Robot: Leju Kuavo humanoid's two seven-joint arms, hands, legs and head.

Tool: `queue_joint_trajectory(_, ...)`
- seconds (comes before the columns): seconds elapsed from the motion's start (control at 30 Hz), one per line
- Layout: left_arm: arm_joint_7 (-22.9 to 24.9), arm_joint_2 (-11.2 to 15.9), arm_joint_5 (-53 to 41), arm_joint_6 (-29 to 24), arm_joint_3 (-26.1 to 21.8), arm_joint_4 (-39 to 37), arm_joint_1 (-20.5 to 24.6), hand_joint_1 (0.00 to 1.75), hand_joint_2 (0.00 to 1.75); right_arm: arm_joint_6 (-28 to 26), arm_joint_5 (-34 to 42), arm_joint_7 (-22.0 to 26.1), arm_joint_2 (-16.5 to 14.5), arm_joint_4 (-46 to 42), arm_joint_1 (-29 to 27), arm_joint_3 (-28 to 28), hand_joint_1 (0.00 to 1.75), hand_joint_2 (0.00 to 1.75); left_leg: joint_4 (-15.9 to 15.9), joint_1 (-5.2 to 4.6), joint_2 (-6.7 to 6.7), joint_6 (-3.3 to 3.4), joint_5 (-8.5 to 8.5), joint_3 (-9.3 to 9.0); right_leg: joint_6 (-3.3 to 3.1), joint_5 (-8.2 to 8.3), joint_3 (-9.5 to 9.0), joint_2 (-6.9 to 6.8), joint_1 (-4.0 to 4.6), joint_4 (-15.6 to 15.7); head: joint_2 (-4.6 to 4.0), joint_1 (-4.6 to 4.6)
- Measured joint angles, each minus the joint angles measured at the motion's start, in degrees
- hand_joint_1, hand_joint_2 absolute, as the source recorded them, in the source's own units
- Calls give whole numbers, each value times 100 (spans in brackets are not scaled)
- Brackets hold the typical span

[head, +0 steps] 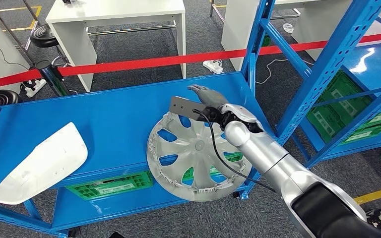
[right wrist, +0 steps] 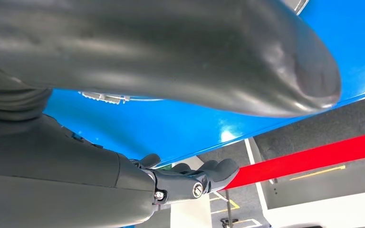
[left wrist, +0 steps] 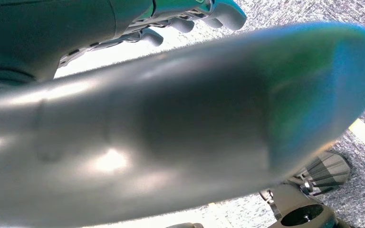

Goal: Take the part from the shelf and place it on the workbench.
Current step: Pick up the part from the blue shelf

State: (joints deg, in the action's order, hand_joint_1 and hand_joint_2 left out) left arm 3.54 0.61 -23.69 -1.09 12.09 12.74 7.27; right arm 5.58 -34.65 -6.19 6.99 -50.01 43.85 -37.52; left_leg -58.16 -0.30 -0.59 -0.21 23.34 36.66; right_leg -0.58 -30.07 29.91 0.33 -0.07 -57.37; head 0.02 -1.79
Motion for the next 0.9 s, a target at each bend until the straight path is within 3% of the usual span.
queue_joint_trajectory(0.33, -14, -9, 5, -11, 0, -2, -2, 0, 0, 3, -74, 3, -14, 22, 2, -35, 0, 0, -15, -20, -1, 15, 16, 3, 15, 1, -5, 0, -24, 12, 0, 1)
queue_joint_trajectory(0.5, -25, -9, 19, -51, 0, -2, -3, 0, 0, 43, -80, 4, -46, 22, 5, -84, 0, 0, -18, -45, 1, 65, 46, 0, 58, -14, -18, 0, -54, 32, 0, 2)
queue_joint_trajectory(0.57, -30, -14, 20, -61, 0, 3, -5, 0, 0, 46, -81, 4, -56, 21, 15, -99, 0, 0, 39, -10, 11, 103, 39, -45, 93, -63, 1, -7, -48, -38, 0, -2)
queue_joint_trajectory(0.63, -31, -20, 20, -69, 0, 7, -3, 0, 0, 48, -82, 5, -58, 21, 34, -107, 0, 0, 87, 27, 26, 141, 35, -92, 121, -292, 234, -12, -41, -506, 0, -16)
queue_joint_trajectory(0.7, -32, -23, 20, -74, 0, 6, -1, 0, 0, 54, -82, 4, -58, 26, 29, -116, 0, 0, 81, 28, 32, 156, 54, -99, 135, -616, 690, -11, -45, -1319, 0, -24)
queue_joint_trajectory(0.73, -32, -25, 20, -74, 0, 5, -3, 0, 0, 57, -82, 3, -58, 31, 15, -121, 0, 0, 72, 29, 33, 154, 64, -101, 140, -679, 886, -11, -51, -1622, 0, -24)
queue_joint_trajectory(0.77, -31, -28, 20, -74, 0, 5, -7, 0, 0, 61, -82, 3, -57, 38, 3, -125, 0, 0, 59, 31, 31, 145, 77, -102, 139, -624, 989, -11, -57, -1723, 0, -25)
queue_joint_trajectory(0.8, -31, -33, 20, -74, 0, 4, -11, 0, 0, 62, -82, 2, -57, 43, -1, -127, 0, 0, 38, 35, 28, 129, 94, -105, 135, -445, 970, -12, -64, -1570, 0, -26)
queue_joint_trajectory(0.87, -31, -42, 20, -74, 0, 4, -11, 0, 0, 62, -83, 3, -57, 49, 10, -128, 0, 0, -28, 41, 21, 77, 142, -105, 117, 5, 688, -22, -75, -816, 0, -25)
queue_joint_trajectory(0.9, -31, -43, 20, -75, 0, 4, -8, 0, 0, 63, -83, 3, -58, 49, 16, -131, 0, 0, -67, 36, 18, 44, 167, -97, 98, 146, 550, -24, -71, -487, 0, -26)
